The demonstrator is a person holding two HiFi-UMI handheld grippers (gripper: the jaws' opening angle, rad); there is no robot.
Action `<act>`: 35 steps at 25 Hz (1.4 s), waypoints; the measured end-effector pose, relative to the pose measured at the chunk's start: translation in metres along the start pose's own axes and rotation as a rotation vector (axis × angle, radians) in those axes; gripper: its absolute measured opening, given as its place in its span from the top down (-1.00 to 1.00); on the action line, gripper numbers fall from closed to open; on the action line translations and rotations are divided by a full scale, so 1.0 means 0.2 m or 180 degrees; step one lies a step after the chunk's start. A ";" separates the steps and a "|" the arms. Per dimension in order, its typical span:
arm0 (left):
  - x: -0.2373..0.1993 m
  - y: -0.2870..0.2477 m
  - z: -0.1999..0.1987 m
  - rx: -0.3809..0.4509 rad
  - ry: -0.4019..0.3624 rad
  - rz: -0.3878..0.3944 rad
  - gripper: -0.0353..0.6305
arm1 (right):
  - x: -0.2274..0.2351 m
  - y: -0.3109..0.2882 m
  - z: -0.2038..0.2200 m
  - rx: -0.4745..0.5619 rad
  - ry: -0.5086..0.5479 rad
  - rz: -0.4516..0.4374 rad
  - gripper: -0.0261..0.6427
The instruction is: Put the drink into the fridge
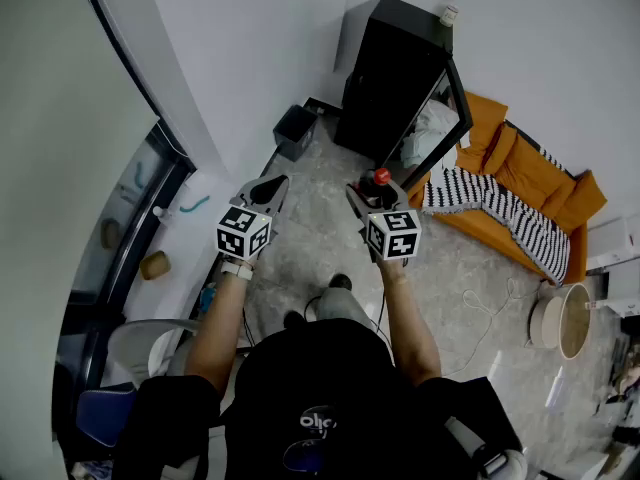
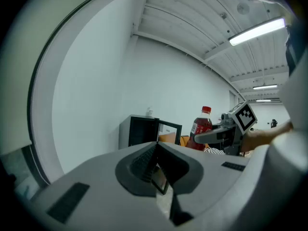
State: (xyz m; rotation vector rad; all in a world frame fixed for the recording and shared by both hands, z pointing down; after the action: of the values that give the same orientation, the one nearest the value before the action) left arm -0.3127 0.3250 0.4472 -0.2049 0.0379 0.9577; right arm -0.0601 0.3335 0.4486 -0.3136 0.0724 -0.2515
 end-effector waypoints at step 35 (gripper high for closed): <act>-0.45 -0.64 -0.15 -0.0138 0.0006 -0.0004 0.88 | 0.53 -0.62 -0.16 0.0034 -0.0098 0.0090 -0.02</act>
State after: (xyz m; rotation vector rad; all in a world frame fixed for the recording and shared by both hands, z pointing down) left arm -0.2580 0.1748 0.4491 -0.2457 0.0188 0.9575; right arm 0.0101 0.1826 0.4543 -0.3056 0.0452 -0.2188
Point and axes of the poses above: the fingertips, and each gripper's own axes: y backward along the fingers, x to its right, z out of its underside, the point moved 8 cm from there along y, backward along the fingers, and after that the axes turned 12 degrees about z, right-handed, at the moved point
